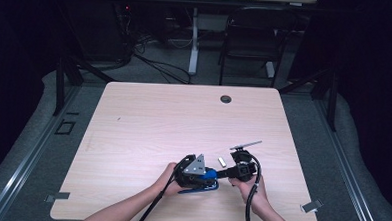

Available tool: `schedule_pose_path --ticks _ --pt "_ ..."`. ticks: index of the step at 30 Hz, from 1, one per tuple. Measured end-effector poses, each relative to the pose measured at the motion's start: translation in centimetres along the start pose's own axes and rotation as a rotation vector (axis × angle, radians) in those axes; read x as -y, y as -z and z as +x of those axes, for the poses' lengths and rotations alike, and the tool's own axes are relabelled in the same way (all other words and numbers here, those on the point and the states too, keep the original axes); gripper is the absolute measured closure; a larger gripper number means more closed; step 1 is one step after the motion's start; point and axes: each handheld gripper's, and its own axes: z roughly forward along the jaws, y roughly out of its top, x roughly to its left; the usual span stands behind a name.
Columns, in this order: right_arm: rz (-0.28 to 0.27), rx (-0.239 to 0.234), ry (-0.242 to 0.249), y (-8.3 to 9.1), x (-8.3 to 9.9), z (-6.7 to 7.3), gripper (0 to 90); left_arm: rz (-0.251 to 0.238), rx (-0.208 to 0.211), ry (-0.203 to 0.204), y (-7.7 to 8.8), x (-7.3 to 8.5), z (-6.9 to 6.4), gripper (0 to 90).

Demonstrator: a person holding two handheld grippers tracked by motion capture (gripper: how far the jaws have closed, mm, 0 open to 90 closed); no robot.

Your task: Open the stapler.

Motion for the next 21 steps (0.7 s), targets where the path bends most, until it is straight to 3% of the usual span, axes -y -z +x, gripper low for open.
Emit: schedule_pose_path --ticks 13,21 --pt "0.008 0.031 0.062 0.4 -0.2 0.1 75.1 0.008 0.011 -0.009 0.7 -0.4 0.3 65.3" --pt "-0.022 0.01 0.084 0.8 -0.3 0.2 71.2 -0.009 0.019 -0.012 1.3 -0.5 0.5 65.4"
